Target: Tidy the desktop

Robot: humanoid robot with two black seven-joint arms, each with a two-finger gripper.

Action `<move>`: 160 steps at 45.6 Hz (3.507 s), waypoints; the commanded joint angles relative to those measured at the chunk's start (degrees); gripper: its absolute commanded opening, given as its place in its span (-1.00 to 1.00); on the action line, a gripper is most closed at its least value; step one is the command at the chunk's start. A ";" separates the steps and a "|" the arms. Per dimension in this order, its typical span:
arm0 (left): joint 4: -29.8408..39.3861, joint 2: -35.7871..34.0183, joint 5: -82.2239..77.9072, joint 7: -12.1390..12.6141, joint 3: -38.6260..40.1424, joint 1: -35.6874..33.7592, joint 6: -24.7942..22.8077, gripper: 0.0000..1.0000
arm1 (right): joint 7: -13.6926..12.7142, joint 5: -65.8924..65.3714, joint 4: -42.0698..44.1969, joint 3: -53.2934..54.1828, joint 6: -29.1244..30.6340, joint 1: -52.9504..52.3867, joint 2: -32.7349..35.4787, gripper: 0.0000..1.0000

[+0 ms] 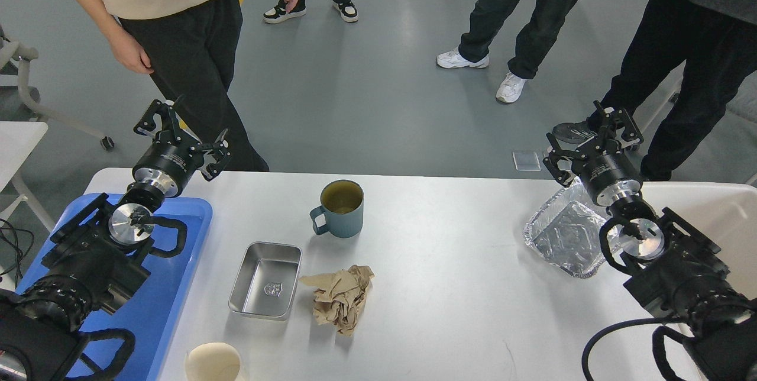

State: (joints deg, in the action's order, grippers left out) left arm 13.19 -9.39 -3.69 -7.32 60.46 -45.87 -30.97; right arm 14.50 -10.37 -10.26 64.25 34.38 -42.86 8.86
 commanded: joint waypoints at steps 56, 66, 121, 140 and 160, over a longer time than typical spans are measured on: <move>58.78 -38.14 -6.49 4.77 -30.49 11.84 16.73 0.91 | 0.00 -0.09 -0.02 -0.35 -0.28 0.32 -2.70 1.00; 76.89 -53.87 -10.11 4.51 -29.52 19.58 17.26 0.92 | 0.00 -0.09 -0.02 -0.44 -0.36 0.41 -3.49 1.00; 87.89 -79.29 -17.39 7.85 -30.22 23.10 1.26 0.91 | 0.00 -0.17 -0.02 -0.70 -0.36 0.58 -4.37 1.00; 87.89 -69.27 -31.37 19.54 -29.69 21.61 1.70 0.91 | 0.00 -0.18 -0.02 -0.70 -0.28 0.67 -4.37 1.00; 82.62 -51.97 -35.59 32.54 -30.31 10.45 10.66 0.87 | 0.00 -0.18 -0.11 -0.70 -0.10 1.20 -4.37 1.00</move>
State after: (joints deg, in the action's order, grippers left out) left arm 98.20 -67.84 -36.69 22.04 30.33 -33.18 -20.82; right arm 14.50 -10.55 -10.37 63.54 34.15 -41.68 4.48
